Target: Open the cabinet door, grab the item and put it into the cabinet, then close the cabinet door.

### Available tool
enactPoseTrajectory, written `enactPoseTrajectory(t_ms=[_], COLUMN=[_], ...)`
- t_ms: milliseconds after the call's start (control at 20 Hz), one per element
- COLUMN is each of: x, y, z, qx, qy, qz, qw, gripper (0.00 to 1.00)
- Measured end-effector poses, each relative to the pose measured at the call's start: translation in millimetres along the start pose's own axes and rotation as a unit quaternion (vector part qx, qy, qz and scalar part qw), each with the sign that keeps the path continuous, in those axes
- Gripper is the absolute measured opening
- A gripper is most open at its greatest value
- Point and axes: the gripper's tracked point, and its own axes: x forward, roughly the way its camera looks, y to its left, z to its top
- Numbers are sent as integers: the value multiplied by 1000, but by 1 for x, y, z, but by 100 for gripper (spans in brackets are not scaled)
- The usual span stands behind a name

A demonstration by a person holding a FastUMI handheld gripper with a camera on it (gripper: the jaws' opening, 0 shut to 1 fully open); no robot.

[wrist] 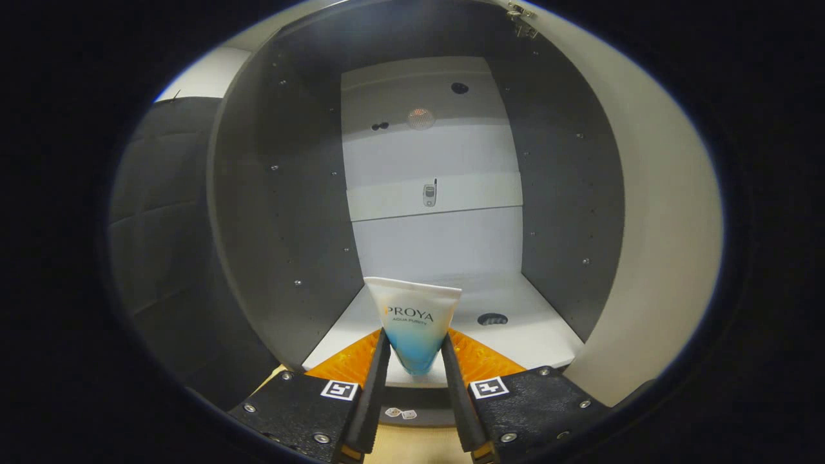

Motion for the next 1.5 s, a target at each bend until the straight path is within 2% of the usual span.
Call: enactPoseTrajectory(t_ms=[450,700,750,850,900,1000,1500], x=[11,14,14,12,13,8,-38], y=[-9,-9,-10,-12,-13,-12,-5], z=[-15,-14,-13,-9,-8,-2,20], qx=[-11,-10,-12,-17,-18,-19,-28], qy=[40,34,33,23,17,3,-71], qz=[-12,-14,-15,-19,-21,-21,-2], qw=[999,999,999,999,999,1000,997], gripper=[50,53,54,67,80,92,93])
